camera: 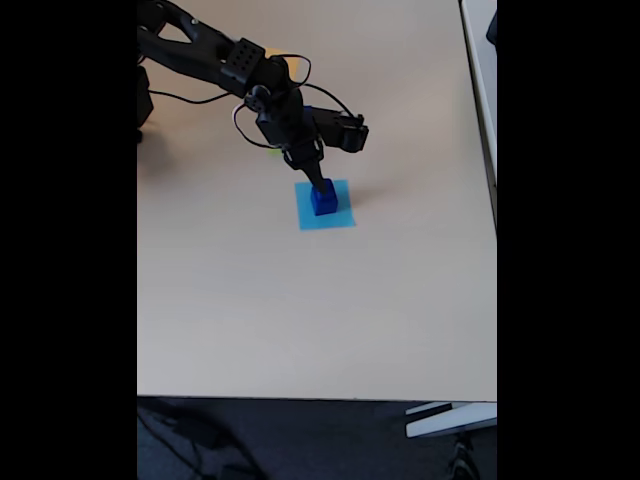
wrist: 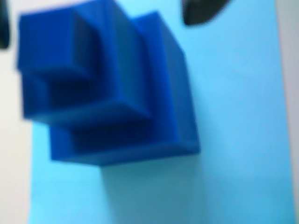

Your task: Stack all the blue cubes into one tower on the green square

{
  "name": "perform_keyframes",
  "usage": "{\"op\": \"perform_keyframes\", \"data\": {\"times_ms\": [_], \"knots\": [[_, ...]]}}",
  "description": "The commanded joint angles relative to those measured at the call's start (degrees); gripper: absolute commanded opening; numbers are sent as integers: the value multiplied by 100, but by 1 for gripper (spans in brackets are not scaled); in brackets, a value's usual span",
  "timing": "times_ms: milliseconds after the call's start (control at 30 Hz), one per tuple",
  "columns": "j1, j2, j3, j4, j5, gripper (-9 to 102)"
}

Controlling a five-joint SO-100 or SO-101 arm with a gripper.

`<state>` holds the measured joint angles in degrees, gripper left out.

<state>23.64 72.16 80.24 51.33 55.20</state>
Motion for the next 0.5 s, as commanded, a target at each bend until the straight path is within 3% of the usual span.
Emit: {"op": "perform_keyframes", "data": {"times_ms": [0,467], "knots": [[0,70,-299,35,44,19],[-26,185,-308,44,18,20]]}}
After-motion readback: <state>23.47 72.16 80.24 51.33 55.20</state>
